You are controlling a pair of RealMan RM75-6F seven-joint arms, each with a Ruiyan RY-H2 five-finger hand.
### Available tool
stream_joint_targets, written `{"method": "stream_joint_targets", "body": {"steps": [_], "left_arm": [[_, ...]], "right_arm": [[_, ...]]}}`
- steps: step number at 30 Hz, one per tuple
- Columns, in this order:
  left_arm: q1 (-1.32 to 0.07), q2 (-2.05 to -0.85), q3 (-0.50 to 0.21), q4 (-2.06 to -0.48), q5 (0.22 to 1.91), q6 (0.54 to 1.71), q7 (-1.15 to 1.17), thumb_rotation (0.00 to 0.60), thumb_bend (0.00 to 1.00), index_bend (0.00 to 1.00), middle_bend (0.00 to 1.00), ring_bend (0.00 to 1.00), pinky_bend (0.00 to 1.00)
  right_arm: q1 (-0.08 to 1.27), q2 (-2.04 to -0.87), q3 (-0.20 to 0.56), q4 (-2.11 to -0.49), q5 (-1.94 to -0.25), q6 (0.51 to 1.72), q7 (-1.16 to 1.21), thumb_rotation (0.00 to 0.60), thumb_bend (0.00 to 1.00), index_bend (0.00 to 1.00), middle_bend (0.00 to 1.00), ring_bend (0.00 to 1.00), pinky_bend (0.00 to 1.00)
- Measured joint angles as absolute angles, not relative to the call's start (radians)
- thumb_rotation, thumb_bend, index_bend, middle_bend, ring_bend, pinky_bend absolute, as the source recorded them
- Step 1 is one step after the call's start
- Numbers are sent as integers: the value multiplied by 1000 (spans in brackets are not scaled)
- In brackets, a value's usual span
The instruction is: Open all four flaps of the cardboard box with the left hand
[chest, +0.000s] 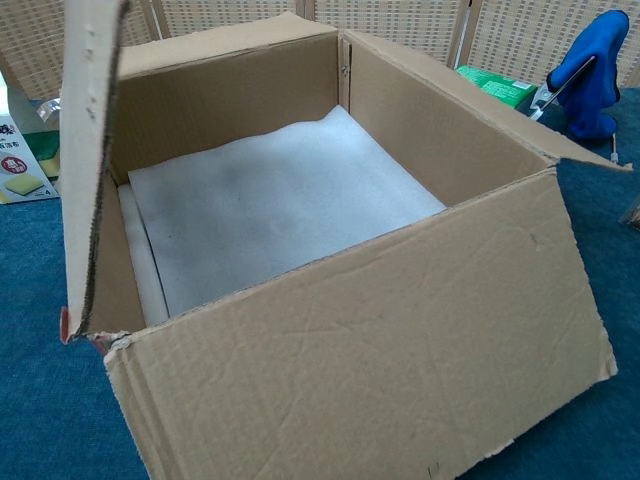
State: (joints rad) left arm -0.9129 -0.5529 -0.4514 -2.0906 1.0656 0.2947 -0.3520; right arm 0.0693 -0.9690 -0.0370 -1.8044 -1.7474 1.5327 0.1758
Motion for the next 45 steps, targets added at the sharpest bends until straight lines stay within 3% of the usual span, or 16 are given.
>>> {"method": "stream_joint_targets", "body": {"steps": [9, 21, 28, 38, 45], "left_arm": [[-770, -464, -531, -2132, 1241, 287, -500, 278, 0, 771, 272, 60, 184], [-655, -379, -518, -2141, 1517, 365, -709, 276, 0, 771, 272, 59, 189], [-632, -346, -455, -2120, 1676, 426, -845, 276, 0, 771, 272, 59, 191], [-657, -299, -304, -2053, 1960, 560, -1094, 276, 0, 771, 273, 67, 204], [-708, -283, -216, -2025, 2077, 590, -1170, 272, 0, 771, 273, 75, 211]], "right_arm": [[70, -970, -41, -1809, -1758, 1536, 168, 600, 0, 0, 0, 0, 136], [71, -973, -46, -1815, -1768, 1537, 154, 600, 0, 0, 0, 0, 135], [71, -975, -49, -1819, -1773, 1535, 145, 600, 0, 0, 0, 0, 135], [73, -975, -49, -1822, -1767, 1532, 141, 600, 0, 0, 0, 0, 136], [74, -975, -49, -1823, -1766, 1530, 138, 600, 0, 0, 0, 0, 135]]}}
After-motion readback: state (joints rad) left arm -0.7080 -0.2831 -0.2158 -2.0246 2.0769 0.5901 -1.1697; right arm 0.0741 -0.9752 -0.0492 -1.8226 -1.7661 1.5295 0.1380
